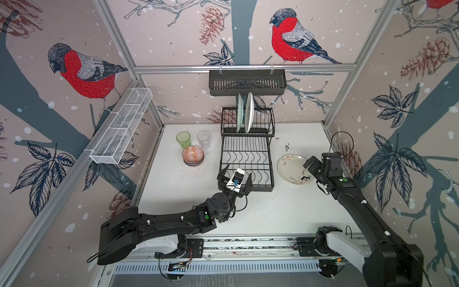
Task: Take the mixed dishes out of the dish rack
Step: 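Raise the left gripper to the upright mint plate while the right gripper withdraws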
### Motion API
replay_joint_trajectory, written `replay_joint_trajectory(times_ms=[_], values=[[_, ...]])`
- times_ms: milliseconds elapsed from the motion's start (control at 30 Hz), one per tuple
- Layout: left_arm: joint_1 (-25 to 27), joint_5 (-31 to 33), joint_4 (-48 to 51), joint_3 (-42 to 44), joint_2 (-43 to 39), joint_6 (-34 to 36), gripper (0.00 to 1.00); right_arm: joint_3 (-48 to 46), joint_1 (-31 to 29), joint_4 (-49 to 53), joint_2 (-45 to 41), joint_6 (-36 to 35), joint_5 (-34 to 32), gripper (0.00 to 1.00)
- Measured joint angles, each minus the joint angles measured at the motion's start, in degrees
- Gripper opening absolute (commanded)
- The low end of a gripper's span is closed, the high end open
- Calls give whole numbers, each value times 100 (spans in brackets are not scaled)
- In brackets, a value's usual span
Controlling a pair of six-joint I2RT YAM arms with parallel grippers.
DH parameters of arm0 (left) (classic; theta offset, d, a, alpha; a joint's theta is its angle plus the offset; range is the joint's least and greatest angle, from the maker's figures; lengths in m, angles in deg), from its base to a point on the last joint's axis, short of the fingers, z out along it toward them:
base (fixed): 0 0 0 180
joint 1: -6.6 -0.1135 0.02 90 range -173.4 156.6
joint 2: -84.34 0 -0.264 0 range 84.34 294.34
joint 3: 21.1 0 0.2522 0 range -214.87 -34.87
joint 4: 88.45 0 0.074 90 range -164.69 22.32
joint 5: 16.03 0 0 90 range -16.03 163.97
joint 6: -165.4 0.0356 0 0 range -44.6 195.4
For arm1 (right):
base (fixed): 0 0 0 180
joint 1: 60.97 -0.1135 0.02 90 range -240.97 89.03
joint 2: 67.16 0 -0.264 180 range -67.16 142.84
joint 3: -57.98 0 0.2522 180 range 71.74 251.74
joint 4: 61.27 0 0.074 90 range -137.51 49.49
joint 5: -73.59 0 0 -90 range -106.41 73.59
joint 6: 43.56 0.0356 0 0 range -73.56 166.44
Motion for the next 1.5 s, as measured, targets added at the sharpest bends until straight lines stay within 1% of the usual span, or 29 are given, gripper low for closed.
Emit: replay_joint_trajectory(times_ms=[133,367,567,700,867,967,1133,1267,1500], values=[[0,-85,199,-426,210,-177,98,-79,-4,-149,-396,-286,393,100],[-35,-87,1185,-1329,509,-916,98,-487,-57,-699,-1145,-584,1272,100],[-284,-146,1801,-1720,476,-1360,98,-448,-278,-1040,-1335,-804,1650,99],[-673,-409,2277,-2149,374,-1596,98,-361,-492,-1298,-1340,-1005,1864,100],[-1147,-669,2675,-2658,439,-1808,98,-238,-645,-1447,-1318,-1156,1915,100],[-1528,-874,2949,-3073,658,-1985,98,-162,-669,-1462,-1311,-1178,1928,99],[-2295,-1381,3453,-3851,1067,-2520,98,-118,-691,-1362,-1314,-1174,1945,100],[-2636,-1613,3589,-4133,1233,-2658,98,-114,-706,-1185,-1390,-1174,1943,100],[-3407,-2411,3917,-4922,1814,-2850,98,-109,-706,-1034,-1364,-1198,1840,100]])
